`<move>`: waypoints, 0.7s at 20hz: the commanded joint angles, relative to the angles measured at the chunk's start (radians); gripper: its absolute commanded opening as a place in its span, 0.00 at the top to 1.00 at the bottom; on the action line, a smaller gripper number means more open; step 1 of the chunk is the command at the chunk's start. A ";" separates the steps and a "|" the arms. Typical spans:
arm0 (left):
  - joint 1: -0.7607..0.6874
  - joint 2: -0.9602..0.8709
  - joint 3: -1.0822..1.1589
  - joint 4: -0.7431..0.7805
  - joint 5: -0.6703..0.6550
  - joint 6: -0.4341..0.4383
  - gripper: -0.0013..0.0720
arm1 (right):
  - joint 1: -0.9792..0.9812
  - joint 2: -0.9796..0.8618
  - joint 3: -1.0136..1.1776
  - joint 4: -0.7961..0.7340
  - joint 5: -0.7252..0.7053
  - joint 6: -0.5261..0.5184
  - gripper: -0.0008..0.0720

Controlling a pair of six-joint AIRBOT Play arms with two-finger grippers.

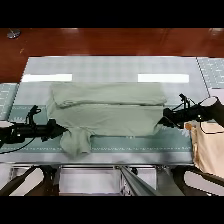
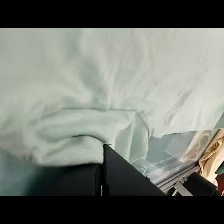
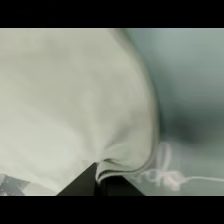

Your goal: Fold the shirts.

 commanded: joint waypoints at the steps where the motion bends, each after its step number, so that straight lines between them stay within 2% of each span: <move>1: 0.000 0.000 0.098 -0.004 -0.012 0.001 0.95 | -0.007 -0.019 0.126 -0.008 0.040 -0.008 0.96; 6: -0.008 -0.077 0.333 -0.004 0.079 -0.067 0.95 | -0.056 -0.062 0.306 0.000 0.035 0.003 0.96; 9: -0.075 -0.235 0.512 -0.005 0.097 -0.084 0.95 | -0.039 -0.128 0.379 0.073 -0.029 -0.004 0.96; 14: -0.189 -0.519 0.832 -0.003 0.117 -0.177 0.95 | -0.001 -0.256 0.497 0.129 -0.091 0.002 0.96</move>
